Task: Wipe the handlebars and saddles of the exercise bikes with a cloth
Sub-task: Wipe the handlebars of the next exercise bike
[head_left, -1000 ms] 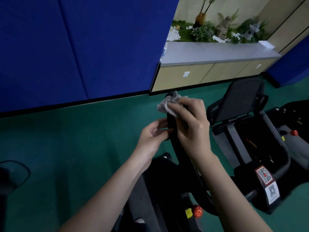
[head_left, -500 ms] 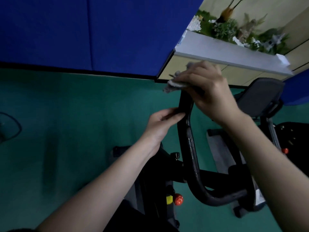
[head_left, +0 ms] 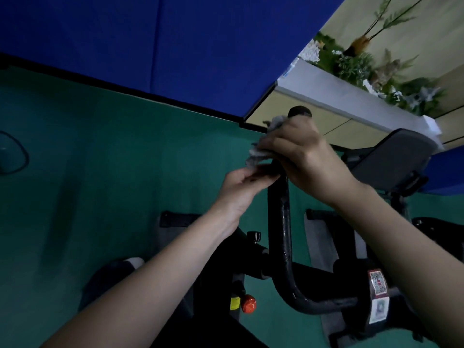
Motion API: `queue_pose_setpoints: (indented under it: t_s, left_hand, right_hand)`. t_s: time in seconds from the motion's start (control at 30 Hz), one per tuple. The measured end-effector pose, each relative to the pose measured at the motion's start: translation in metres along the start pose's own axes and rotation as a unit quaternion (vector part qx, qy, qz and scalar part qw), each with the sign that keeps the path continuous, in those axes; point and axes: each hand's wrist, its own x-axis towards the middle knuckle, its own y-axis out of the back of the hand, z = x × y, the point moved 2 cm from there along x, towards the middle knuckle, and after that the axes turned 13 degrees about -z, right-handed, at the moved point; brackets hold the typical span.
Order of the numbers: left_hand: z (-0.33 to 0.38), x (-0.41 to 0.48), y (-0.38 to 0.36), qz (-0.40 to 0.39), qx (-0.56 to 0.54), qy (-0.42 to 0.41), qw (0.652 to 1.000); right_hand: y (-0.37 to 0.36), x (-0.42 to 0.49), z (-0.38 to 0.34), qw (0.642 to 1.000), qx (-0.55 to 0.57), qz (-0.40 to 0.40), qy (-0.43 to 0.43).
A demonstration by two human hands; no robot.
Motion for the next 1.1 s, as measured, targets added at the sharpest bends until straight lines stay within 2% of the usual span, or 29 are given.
queue_pose_setpoints:
  t_s: [0.07,0.1,0.2,0.33,0.4,0.5,0.53,0.6,0.73,0.83,0.93,1.03,1.1]
  left_hand:
    - [0.001,-0.002,-0.001,-0.003,0.003,-0.004,1.0]
    - [0.002,-0.002,0.0,-0.006,0.009,-0.003,1.0]
    - [0.003,-0.004,0.002,-0.009,0.026,0.004,1.0]
    - [0.009,-0.004,0.003,-0.023,0.044,0.008,0.999]
    - [0.011,-0.002,0.005,-0.036,0.063,0.013,0.997]
    - [0.015,-0.001,0.008,-0.044,0.09,0.025,0.995]
    - [0.015,-0.001,0.009,-0.046,0.098,0.031,0.994]
    - [0.017,0.0,0.009,-0.052,0.107,0.042,0.992]
    - [0.021,0.001,0.011,-0.065,0.128,0.058,0.988]
    - [0.023,0.002,0.015,-0.091,0.144,0.059,0.984]
    - [0.023,0.004,0.018,-0.078,0.15,0.074,0.983]
    - [0.022,0.004,0.019,-0.071,0.148,0.083,0.983]
    - [0.022,0.004,0.017,-0.076,0.15,0.082,0.982]
  right_hand:
    - [-0.003,-0.01,-0.002,1.0,0.005,0.01,-0.002]
    - [-0.003,-0.013,-0.001,0.999,0.014,0.042,-0.019]
    - [-0.005,-0.022,-0.005,0.982,0.06,0.147,-0.105]
    - [-0.025,-0.037,-0.028,0.949,0.146,0.208,-0.188]
    - [-0.028,-0.042,-0.032,0.897,0.236,0.279,-0.248]
    - [-0.021,-0.036,-0.029,0.764,0.363,0.408,-0.343]
    - [-0.015,-0.031,-0.025,0.732,0.364,0.443,-0.368]
    - [-0.003,-0.02,-0.017,0.701,0.312,0.486,-0.418]
    - [0.005,0.001,-0.002,0.662,0.28,0.492,-0.491]
    - [-0.009,0.005,0.007,0.633,0.393,0.432,-0.508]
    - [-0.024,0.001,0.009,0.634,0.479,0.38,-0.474]
    - [-0.033,-0.008,0.005,0.646,0.483,0.346,-0.48]
    - [-0.037,-0.012,0.002,0.631,0.5,0.344,-0.483]
